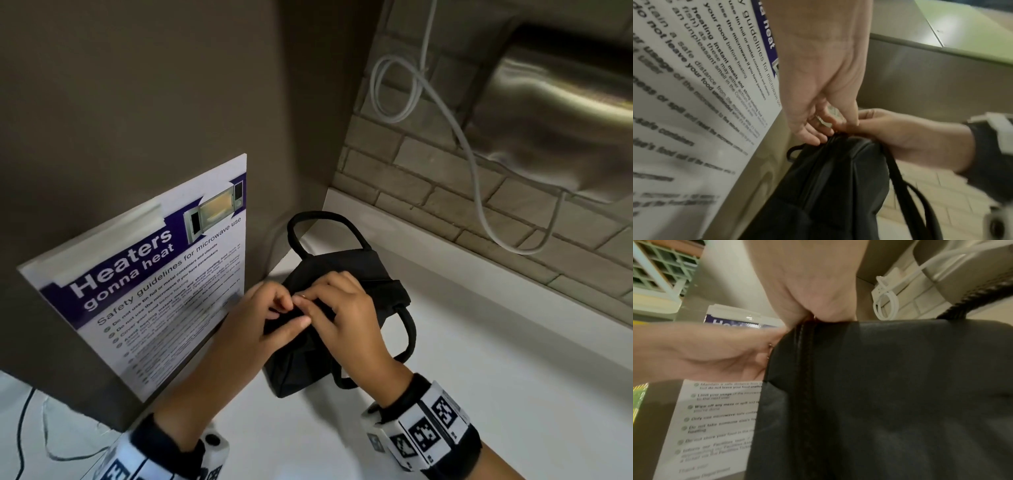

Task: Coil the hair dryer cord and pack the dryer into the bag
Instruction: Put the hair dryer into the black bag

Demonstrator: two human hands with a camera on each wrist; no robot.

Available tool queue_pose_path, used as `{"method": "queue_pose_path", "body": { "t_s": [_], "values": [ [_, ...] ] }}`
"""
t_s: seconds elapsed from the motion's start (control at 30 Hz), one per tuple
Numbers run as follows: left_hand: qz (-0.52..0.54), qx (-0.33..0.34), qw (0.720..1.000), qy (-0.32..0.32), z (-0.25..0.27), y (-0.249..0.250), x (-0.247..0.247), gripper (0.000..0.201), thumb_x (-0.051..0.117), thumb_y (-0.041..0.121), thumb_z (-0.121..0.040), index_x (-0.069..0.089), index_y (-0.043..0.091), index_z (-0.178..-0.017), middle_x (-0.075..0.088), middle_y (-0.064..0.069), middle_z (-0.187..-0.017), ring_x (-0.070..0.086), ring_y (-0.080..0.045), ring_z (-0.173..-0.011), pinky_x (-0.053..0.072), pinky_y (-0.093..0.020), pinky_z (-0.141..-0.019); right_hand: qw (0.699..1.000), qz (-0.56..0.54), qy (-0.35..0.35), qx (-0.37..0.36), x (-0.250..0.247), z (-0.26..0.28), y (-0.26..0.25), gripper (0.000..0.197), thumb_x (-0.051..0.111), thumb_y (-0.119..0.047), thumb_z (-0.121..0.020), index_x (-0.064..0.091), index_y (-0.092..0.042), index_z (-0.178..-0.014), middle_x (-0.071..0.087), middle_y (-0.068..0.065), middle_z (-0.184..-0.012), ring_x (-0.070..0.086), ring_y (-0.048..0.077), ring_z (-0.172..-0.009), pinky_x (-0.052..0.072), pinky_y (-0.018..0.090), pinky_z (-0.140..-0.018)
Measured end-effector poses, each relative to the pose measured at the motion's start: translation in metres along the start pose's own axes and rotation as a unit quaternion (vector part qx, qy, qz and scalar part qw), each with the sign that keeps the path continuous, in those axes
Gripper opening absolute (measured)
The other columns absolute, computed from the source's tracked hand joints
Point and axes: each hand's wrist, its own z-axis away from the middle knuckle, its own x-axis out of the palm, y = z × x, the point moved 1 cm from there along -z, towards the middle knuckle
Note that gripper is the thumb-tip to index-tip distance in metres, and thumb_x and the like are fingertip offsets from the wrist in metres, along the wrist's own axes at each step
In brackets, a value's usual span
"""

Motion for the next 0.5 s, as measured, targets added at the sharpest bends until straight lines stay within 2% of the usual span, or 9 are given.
{"method": "queue_pose_path", "body": {
  "t_s": [0.03, 0.1, 0.17, 0.23, 0.3, 0.4, 0.5],
  "values": [
    [-0.016, 0.006, 1.0, 0.004, 0.0, -0.002, 0.0, 0.021, 0.07, 0.037, -0.074, 0.053, 0.031, -0.085, 0.06, 0.009, -0.088, 0.062, -0.008, -0.084, 0.048, -0.014, -0.071, 1.0, -0.007, 0.011, 0.007, 0.0, 0.0, -0.001, 0.009, 0.068, -0.019, -0.086, 0.073, -0.013, -0.082, 0.063, -0.003, -0.078, 0.053, 0.009, -0.078, 0.044, 0.021, -0.073],
    [-0.064, 0.019, 0.998, 0.02, 0.0, -0.003, 0.003, 0.027, 0.072, 0.02, -0.075, 0.054, 0.031, -0.092, 0.06, 0.009, -0.091, 0.061, -0.006, -0.087, 0.048, -0.013, -0.071, 1.0, -0.006, 0.017, 0.0, 0.002, 0.002, -0.006, 0.01, 0.068, -0.019, -0.086, 0.073, -0.012, -0.08, 0.063, -0.003, -0.076, 0.053, 0.01, -0.076, 0.044, 0.023, -0.072],
    [-0.122, 0.026, 0.992, 0.034, -0.001, 0.0, 0.006, 0.027, 0.069, 0.011, -0.076, 0.057, 0.026, -0.095, 0.058, 0.009, -0.088, 0.058, -0.003, -0.081, 0.044, -0.01, -0.064, 0.999, 0.03, 0.008, -0.04, 0.003, 0.007, -0.012, 0.013, 0.066, -0.018, -0.088, 0.072, -0.011, -0.079, 0.063, -0.001, -0.076, 0.053, 0.013, -0.074, 0.044, 0.026, -0.07],
    [-0.161, 0.03, 0.986, 0.036, 0.0, 0.004, 0.008, 0.024, 0.068, 0.012, -0.075, 0.058, 0.022, -0.094, 0.056, 0.008, -0.083, 0.055, -0.004, -0.071, 0.042, -0.014, -0.059, 0.99, 0.108, 0.007, -0.09, 0.002, 0.01, -0.015, 0.016, 0.063, -0.019, -0.09, 0.071, -0.01, -0.078, 0.063, 0.001, -0.074, 0.054, 0.017, -0.071, 0.044, 0.028, -0.067],
    [-0.175, 0.037, 0.983, 0.033, 0.0, 0.005, 0.01, 0.02, 0.069, 0.014, -0.076, 0.055, 0.023, -0.086, 0.051, 0.01, -0.075, 0.052, -0.006, -0.066, 0.043, -0.02, -0.057, 0.979, 0.17, 0.024, -0.111, -0.002, 0.011, -0.015, 0.016, 0.064, -0.017, -0.089, 0.071, -0.01, -0.076, 0.063, 0.002, -0.072, 0.054, 0.019, -0.067, 0.044, 0.029, -0.063],
    [-0.195, 0.042, 0.979, 0.031, 0.001, 0.006, 0.012, 0.019, 0.069, 0.015, -0.078, 0.051, 0.022, -0.078, 0.043, 0.011, -0.066, 0.046, -0.008, -0.059, 0.046, -0.03, -0.053, 0.98, 0.171, 0.056, -0.078, -0.012, 0.008, -0.01, 0.016, 0.066, -0.016, -0.088, 0.069, -0.007, -0.075, 0.061, 0.004, -0.071, 0.052, 0.021, -0.067, 0.044, 0.031, -0.062],
    [-0.209, 0.038, 0.977, 0.025, 0.002, 0.003, 0.01, 0.018, 0.067, 0.014, -0.079, 0.051, 0.02, -0.074, 0.044, 0.008, -0.066, 0.046, -0.01, -0.059, 0.045, -0.027, -0.052, 0.983, 0.164, 0.085, 0.002, -0.034, -0.005, 0.017, 0.017, 0.066, -0.02, -0.088, 0.066, -0.008, -0.076, 0.058, 0.004, -0.074, 0.05, 0.018, -0.072, 0.041, 0.027, -0.067]
  ]
}}
